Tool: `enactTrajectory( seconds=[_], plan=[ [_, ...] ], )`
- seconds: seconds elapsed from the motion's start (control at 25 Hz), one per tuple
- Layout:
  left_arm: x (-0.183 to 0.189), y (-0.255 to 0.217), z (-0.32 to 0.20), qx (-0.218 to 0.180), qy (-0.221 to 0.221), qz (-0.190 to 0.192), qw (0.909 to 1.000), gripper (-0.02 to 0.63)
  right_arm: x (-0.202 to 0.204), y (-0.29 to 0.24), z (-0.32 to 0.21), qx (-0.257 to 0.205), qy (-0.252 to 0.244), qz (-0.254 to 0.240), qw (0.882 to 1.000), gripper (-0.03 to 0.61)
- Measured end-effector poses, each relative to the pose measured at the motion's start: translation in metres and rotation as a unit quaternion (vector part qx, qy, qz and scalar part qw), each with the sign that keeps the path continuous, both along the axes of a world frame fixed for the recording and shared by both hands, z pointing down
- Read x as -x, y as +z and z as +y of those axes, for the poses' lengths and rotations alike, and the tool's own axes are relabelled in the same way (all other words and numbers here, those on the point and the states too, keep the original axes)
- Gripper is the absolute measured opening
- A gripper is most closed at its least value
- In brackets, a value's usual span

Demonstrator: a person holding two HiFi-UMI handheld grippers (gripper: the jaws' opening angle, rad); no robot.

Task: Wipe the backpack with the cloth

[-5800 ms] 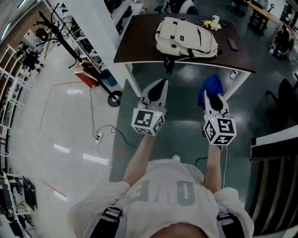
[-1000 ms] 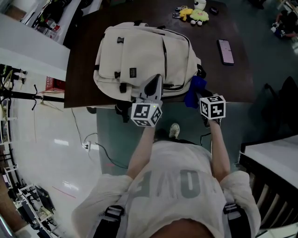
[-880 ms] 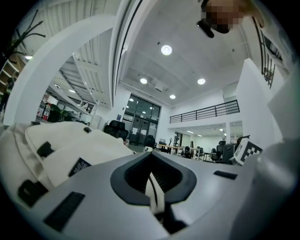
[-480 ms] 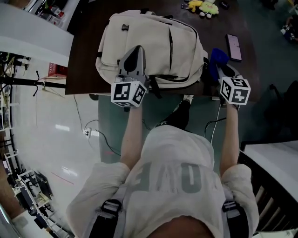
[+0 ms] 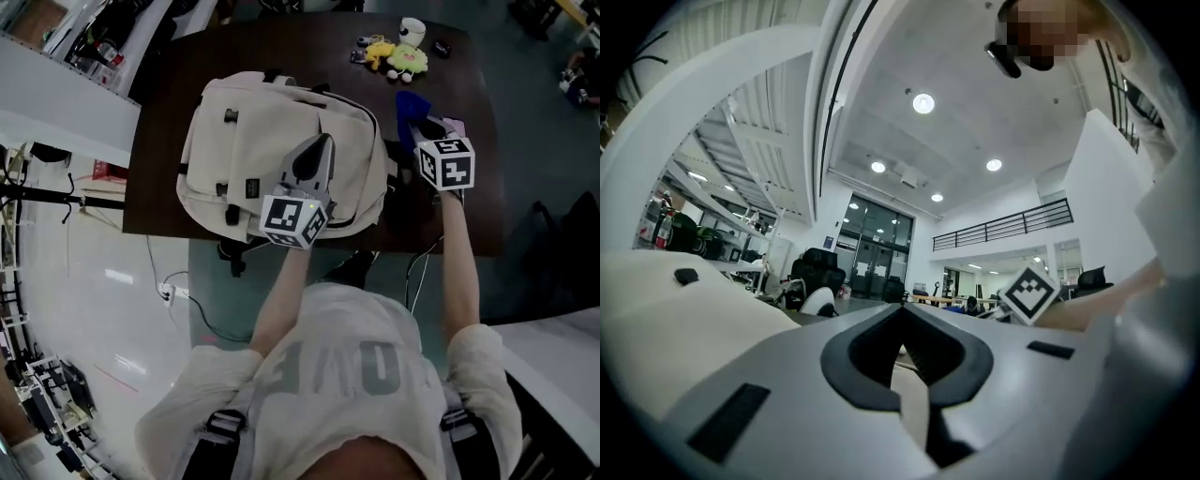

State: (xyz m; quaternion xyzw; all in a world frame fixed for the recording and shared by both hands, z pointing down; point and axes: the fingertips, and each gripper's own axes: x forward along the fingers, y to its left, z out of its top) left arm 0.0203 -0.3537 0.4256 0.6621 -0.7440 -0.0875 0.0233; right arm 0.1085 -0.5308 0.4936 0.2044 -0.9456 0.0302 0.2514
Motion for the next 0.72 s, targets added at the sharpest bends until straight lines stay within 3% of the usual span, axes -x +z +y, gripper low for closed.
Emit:
enactTrajectory(
  seconds=[0.2,0.36,0.52,0.72],
  plan=[
    [0.013,0.021,-0.026,0.016,-0.022,0.037,0.9989,0.005,0.051,0.035,-0.027,0.005,-0.064,0.053,0.997,0.043],
    [0.022,0.027,-0.03,0.019,-0.034,0.044,0.9983,0.005,0.072,0.069,-0.014,0.01,-0.14,0.093,0.986,0.043],
    [0.024,0.03,-0.032,0.018,-0.031,0.03,0.9989,0.005,0.076,0.082,0.019,0.0,-0.213,0.117,0.97,0.043],
    [0.016,0.031,-0.03,0.004,-0.009,-0.004,0.9999,0.005,0.056,0.09,0.048,-0.001,-0.226,0.125,0.966,0.043]
  ],
)
